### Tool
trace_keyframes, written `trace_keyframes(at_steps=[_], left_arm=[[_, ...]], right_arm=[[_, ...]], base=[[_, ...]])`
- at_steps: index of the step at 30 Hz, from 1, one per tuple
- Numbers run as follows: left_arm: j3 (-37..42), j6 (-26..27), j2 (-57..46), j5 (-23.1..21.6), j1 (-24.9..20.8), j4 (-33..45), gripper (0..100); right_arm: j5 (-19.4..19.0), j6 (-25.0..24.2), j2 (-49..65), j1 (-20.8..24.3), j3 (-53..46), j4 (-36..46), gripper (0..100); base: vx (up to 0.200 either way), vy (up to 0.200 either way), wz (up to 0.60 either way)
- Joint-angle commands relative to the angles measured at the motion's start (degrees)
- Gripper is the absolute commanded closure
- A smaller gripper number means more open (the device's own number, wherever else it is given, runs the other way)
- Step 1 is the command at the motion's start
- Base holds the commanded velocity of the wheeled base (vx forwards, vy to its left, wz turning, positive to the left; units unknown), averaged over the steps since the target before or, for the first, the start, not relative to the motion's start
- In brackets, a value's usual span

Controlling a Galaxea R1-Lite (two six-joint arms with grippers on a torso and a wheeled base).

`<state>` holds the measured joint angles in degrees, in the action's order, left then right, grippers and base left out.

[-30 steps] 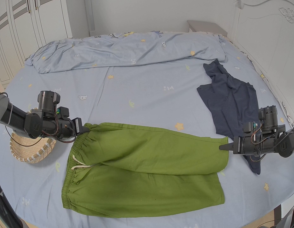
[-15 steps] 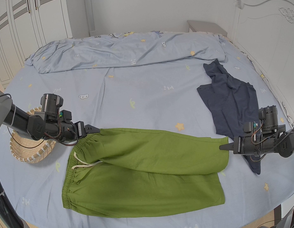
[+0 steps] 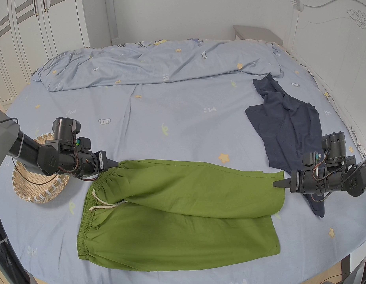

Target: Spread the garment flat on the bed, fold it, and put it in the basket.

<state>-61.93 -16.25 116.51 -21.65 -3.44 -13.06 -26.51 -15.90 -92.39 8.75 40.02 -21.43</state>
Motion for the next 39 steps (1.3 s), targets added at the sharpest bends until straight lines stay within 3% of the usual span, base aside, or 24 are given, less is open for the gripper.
trace_keyframes(at_steps=[1,15,18,23,36,38,39], left_arm=[[0.1,-0.1,0.7,-0.1,0.2,-0.1,100],[0.6,-0.6,-3.9,0.0,1.2,-0.1,100],[1.1,-0.7,-7.3,-0.2,2.3,-0.1,100],[1.1,-1.2,-9.1,-0.3,3.5,-0.1,100],[0.8,-1.6,-8.5,-0.1,6.3,-4.4,100],[0.7,-1.6,-7.9,0.0,6.7,-5.5,100],[0.7,-1.6,-7.9,0.0,6.7,-5.5,100]], right_arm=[[0.0,0.0,0.0,0.0,0.0,0.0,100],[0.1,1.0,0.6,0.2,-0.6,0.1,100],[5.2,2.7,5.8,4.1,0.1,3.4,100],[9.2,3.2,6.0,4.9,4.3,9.4,100],[10.3,6.8,-1.9,4.8,22.5,16.2,100],[14.8,8.5,-6.0,5.0,28.0,16.3,100],[14.8,8.5,-6.0,5.0,28.0,16.3,100]], base=[[0.000,0.000,0.00],[0.000,0.000,0.00],[0.000,0.000,0.00],[0.000,0.000,0.00],[0.000,0.000,0.00],[0.000,0.000,0.00],[0.000,0.000,0.00]])
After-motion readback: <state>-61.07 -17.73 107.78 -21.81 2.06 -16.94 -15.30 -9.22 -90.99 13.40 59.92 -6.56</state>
